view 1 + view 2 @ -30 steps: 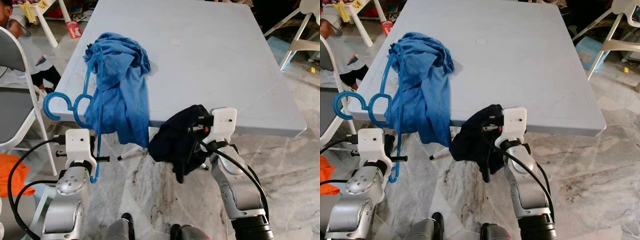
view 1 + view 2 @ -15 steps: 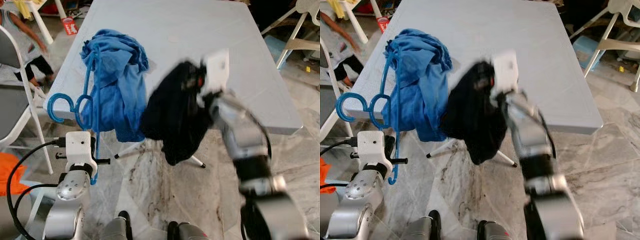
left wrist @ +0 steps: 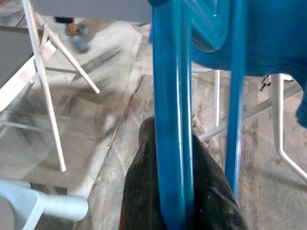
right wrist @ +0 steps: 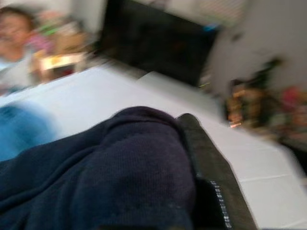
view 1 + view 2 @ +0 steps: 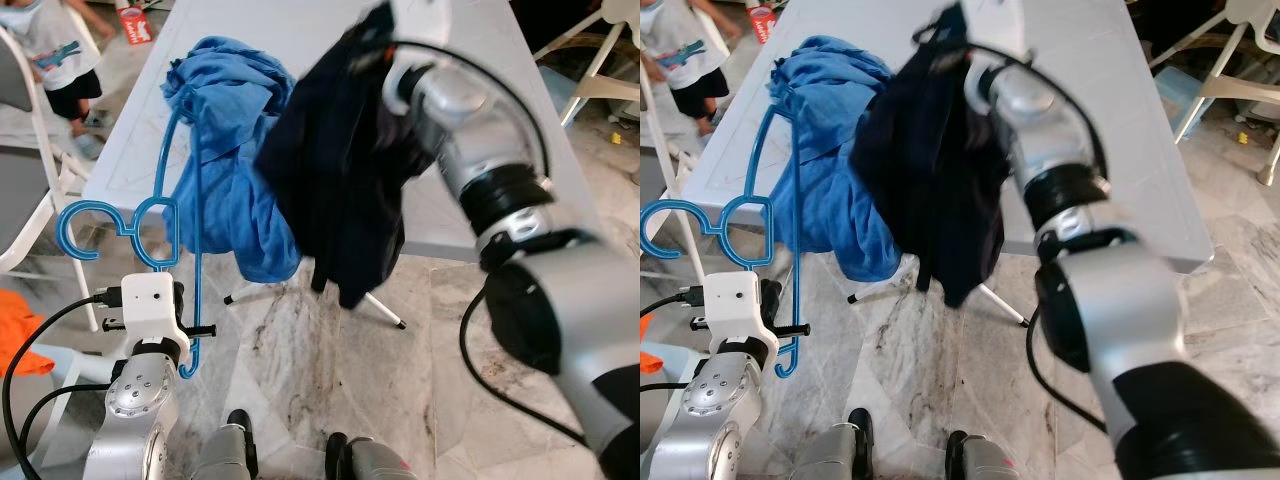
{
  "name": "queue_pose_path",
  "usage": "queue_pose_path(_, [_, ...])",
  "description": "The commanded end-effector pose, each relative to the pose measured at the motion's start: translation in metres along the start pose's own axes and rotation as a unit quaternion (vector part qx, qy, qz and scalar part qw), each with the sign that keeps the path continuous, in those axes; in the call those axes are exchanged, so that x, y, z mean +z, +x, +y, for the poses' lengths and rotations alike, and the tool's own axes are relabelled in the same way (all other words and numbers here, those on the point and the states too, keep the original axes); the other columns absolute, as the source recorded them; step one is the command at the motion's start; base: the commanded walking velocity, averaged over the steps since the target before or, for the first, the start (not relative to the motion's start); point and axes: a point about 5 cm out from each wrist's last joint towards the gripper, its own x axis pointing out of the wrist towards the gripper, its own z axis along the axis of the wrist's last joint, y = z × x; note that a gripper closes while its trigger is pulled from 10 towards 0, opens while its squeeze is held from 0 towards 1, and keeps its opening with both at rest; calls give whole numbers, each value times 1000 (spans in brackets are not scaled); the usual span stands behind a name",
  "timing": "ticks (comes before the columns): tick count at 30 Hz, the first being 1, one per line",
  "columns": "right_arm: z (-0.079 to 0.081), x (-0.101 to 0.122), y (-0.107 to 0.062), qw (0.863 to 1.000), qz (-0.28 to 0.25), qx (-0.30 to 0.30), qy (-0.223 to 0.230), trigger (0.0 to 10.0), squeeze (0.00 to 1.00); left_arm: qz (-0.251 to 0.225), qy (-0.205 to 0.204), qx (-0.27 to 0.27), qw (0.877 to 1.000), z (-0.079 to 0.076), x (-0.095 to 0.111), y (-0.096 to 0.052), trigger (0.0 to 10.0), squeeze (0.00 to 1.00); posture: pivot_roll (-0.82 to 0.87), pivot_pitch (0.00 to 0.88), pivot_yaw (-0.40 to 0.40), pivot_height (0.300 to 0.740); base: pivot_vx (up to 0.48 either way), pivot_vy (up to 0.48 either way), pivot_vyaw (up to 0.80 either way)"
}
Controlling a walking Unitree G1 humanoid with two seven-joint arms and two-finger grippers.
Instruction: Hang hanger
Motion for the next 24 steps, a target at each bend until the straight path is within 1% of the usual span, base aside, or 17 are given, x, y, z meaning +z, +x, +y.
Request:
queue_pose_path(1, [-25,26,2,996,-52,-76,-6,10000,0,-1,5,7,1000,2,1,-5,10000,0,120,262,-121,740,0,0,0])
queue_pose_path(2, [-34,32,2,993,-61,-97,-6,10000,0,-1,5,10,1000,3,2,-7,10000,0,127,267,-123,740,0,0,0])
queue_pose_path(3, [-34,32,2,993,-61,-97,-6,10000,0,-1,5,10,1000,3,2,-7,10000,0,127,267,-123,740,0,0,0])
queue_pose_path(4, [-43,35,2,991,-66,-117,-2,10000,0,-1,5,11,1000,3,2,-8,10000,0,130,272,-123,740,0,0,0])
queue_pose_path(5, [-46,36,1,990,-68,-125,-3,10000,0,-1,5,11,1000,4,2,-8,10000,0,130,272,-123,740,0,0,0])
queue_pose_path(8, [-54,29,-1,987,-67,-144,-8,10000,0,-2,7,13,1000,5,2,-10,10000,0,131,275,-121,740,0,0,0])
queue_pose_path(9, [-56,23,-3,987,-65,-146,-17,10000,0,-3,7,12,1000,5,3,-10,10000,0,129,277,-114,740,0,0,0])
queue_pose_path(10, [-55,13,-5,989,-55,-138,-28,10000,0,-4,9,10,1000,4,3,-9,10000,0,128,276,-111,740,0,0,0])
queue_pose_path(11, [-54,9,-6,990,-50,-132,-31,10000,0,-3,9,9,1000,4,3,-9,10000,0,128,276,-111,740,0,0,0])
queue_pose_path(12, [-50,0,-7,992,-40,-112,-29,10000,0,-3,9,7,1000,4,4,-9,10000,0,126,274,-107,740,0,0,0])
queue_pose_path(15, [-34,-32,-13,999,3,-33,-5,10000,0,-5,10,1,1000,2,5,-6,10000,0,120,271,-99,740,0,0,0])
queue_pose_path(17, [-28,-44,-17,1000,15,-6,-5,10000,0,-5,10,-1,1000,1,6,-5,10000,0,116,268,-96,740,0,0,0])
queue_pose_path(18, [-22,-52,-20,999,23,25,6,10000,0,-6,9,-3,1000,0,6,-4,10000,0,112,264,-92,740,0,0,0])
queue_pose_path(19, [-18,-63,-24,998,38,45,1,10000,635,-6,8,-5,1000,0,6,-3,10000,0,109,263,-91,740,0,0,0])
queue_pose_path(20, [-13,-73,-28,996,53,68,1,10000,1000,-6,7,-7,1000,-1,6,-2,10000,0,102,261,-86,740,0,0,0])
queue_pose_path(22, [-6,-90,-36,991,75,106,2,10000,1000,-6,5,-11,1000,-3,7,0,10000,0,95,257,-83,740,0,0,0])
queue_pose_path(24, [-3,-102,-43,988,87,128,-25,10000,1000,-6,5,-17,1000,-5,7,2,10000,0,87,254,-78,740,0,0,0])
